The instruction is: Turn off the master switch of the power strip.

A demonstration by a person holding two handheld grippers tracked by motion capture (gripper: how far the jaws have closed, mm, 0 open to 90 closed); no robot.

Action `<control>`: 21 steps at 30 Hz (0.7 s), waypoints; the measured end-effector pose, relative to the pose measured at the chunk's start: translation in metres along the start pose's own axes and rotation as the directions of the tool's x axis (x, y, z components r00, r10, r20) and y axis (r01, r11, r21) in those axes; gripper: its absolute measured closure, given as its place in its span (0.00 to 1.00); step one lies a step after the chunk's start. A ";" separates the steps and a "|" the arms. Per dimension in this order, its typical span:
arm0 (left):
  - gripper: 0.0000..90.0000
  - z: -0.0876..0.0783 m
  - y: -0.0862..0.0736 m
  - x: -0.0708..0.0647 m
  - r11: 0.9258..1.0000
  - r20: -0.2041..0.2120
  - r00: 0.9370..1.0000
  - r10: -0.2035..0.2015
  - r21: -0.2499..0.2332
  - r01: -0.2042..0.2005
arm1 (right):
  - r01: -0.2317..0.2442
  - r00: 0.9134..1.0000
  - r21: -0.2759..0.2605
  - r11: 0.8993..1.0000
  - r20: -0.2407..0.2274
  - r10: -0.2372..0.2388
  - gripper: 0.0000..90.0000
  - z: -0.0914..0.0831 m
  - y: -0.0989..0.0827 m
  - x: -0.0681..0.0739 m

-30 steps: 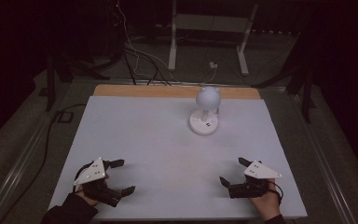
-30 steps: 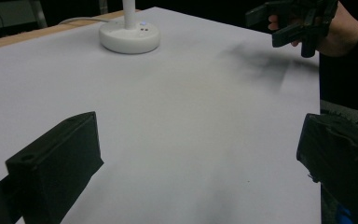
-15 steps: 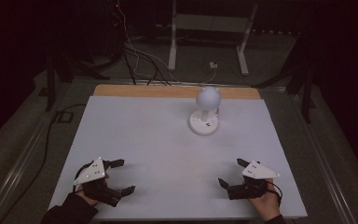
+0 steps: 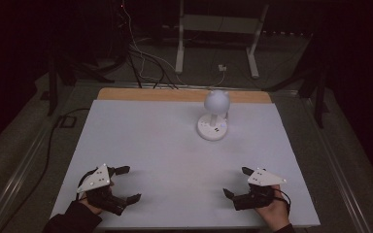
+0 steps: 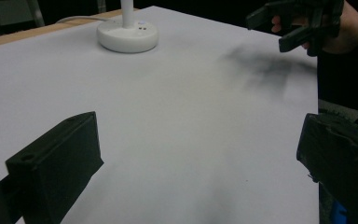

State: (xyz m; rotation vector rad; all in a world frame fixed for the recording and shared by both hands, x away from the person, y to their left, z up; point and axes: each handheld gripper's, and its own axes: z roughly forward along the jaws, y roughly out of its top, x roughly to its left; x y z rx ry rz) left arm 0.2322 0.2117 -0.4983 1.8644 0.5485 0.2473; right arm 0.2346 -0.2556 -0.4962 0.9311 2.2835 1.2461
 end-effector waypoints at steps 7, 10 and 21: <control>0.00 0.000 0.000 0.000 1.000 0.004 1.000 -0.002 -0.004 0.002 | -0.002 1.000 -0.007 1.000 -0.020 0.002 0.00 -0.002 0.011 0.006; 0.00 0.000 0.000 -0.001 1.000 0.002 1.000 -0.001 -0.003 0.001 | -0.001 1.000 -0.016 1.000 -0.023 0.001 0.00 -0.003 0.014 0.007; 0.00 0.000 0.000 -0.001 1.000 0.004 1.000 -0.003 -0.003 0.003 | -0.003 1.000 -0.036 0.999 -0.009 0.003 0.00 -0.007 0.034 0.002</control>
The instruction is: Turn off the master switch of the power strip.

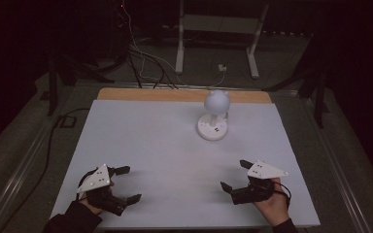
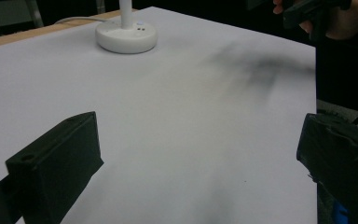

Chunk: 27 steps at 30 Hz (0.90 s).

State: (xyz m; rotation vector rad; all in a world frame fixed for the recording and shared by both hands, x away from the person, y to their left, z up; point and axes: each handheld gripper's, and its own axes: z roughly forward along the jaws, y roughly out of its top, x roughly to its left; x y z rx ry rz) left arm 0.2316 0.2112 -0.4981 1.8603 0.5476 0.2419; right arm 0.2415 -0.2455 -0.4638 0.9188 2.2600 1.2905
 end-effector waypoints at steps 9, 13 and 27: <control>0.00 0.000 0.000 0.000 1.000 0.000 1.000 0.001 0.003 -0.001 | 0.010 1.000 -0.015 1.000 0.017 -0.009 0.00 0.000 0.012 -0.005; 0.00 0.000 0.000 0.000 1.000 0.001 1.000 0.002 0.004 -0.002 | 0.010 1.000 -0.019 1.000 0.026 -0.010 0.00 0.001 0.016 -0.008; 0.00 0.000 0.000 0.000 1.000 0.003 1.000 0.000 0.001 0.000 | 0.027 0.997 -0.052 0.998 0.077 -0.023 0.00 0.003 0.034 -0.019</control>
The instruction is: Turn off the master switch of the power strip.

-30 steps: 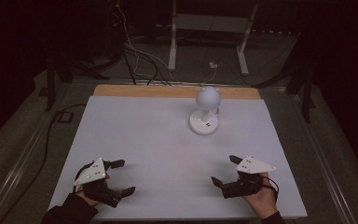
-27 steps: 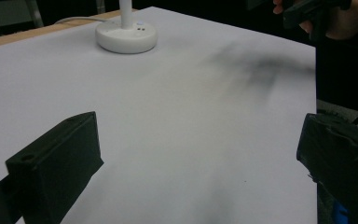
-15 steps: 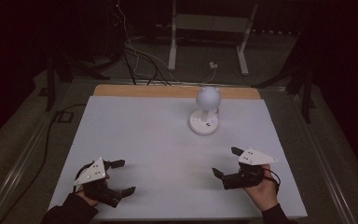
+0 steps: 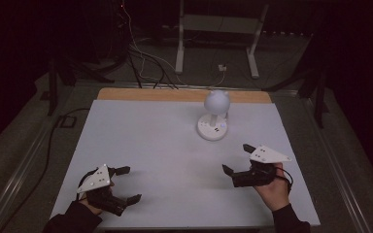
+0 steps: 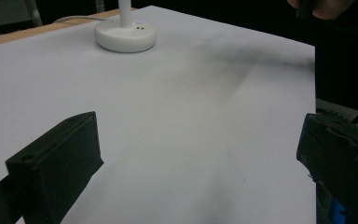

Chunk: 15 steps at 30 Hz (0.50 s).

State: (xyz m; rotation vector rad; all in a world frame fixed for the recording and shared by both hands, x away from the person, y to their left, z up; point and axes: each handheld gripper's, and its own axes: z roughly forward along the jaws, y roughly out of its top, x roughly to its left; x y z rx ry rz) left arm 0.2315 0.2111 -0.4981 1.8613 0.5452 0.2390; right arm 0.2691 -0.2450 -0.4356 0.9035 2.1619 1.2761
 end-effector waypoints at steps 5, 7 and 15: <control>0.00 0.000 0.000 0.000 1.000 0.001 1.000 0.001 -0.001 -0.001 | 0.000 1.000 -0.006 1.000 0.012 0.000 0.00 0.003 0.006 -0.006; 0.00 0.000 0.000 0.000 1.000 0.000 1.000 -0.001 -0.002 0.001 | 0.001 1.000 -0.003 1.000 0.018 -0.001 0.00 0.005 0.009 -0.009; 0.00 0.000 0.000 0.000 1.000 0.001 1.000 0.002 0.001 -0.002 | -0.002 0.999 -0.027 1.000 0.044 0.004 0.00 0.011 0.018 -0.018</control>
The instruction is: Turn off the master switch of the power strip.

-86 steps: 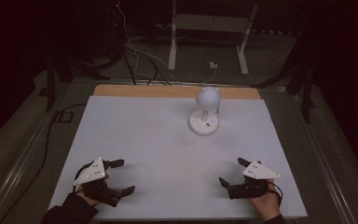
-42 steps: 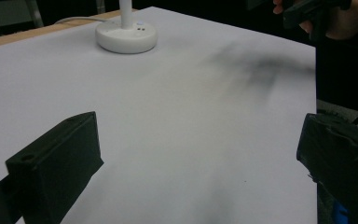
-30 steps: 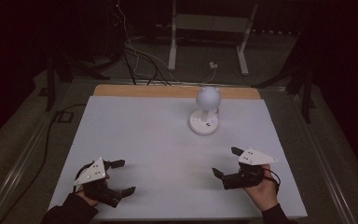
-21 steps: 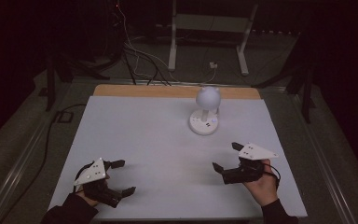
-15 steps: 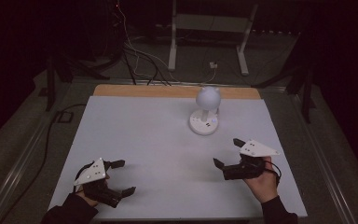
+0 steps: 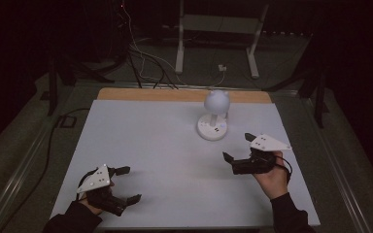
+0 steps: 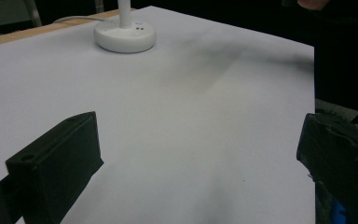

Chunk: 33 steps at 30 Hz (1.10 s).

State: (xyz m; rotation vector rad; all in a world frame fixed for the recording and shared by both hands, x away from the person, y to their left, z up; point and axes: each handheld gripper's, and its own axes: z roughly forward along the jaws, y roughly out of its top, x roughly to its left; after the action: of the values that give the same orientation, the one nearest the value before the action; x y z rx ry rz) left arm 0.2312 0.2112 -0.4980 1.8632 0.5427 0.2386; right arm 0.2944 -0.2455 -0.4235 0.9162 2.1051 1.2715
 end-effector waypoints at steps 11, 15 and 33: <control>0.00 0.000 0.000 0.000 1.000 0.000 1.000 0.001 0.000 -0.001 | -0.015 1.000 -0.003 1.000 0.024 0.015 0.00 0.011 0.010 -0.015; 0.00 0.000 0.000 0.000 1.000 0.001 1.000 -0.002 -0.003 0.002 | -0.014 0.999 0.001 1.000 0.041 0.014 0.00 0.017 0.013 -0.020; 0.00 0.000 0.000 0.000 1.000 0.004 1.000 -0.002 -0.007 0.002 | -0.049 0.997 0.010 0.999 0.064 0.048 0.00 0.054 0.016 -0.042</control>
State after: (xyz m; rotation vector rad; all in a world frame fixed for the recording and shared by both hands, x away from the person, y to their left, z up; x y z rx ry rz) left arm 0.2311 0.2116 -0.4976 1.8563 0.5403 0.2351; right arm 0.3649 -0.2424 -0.4288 1.0051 2.0543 1.2384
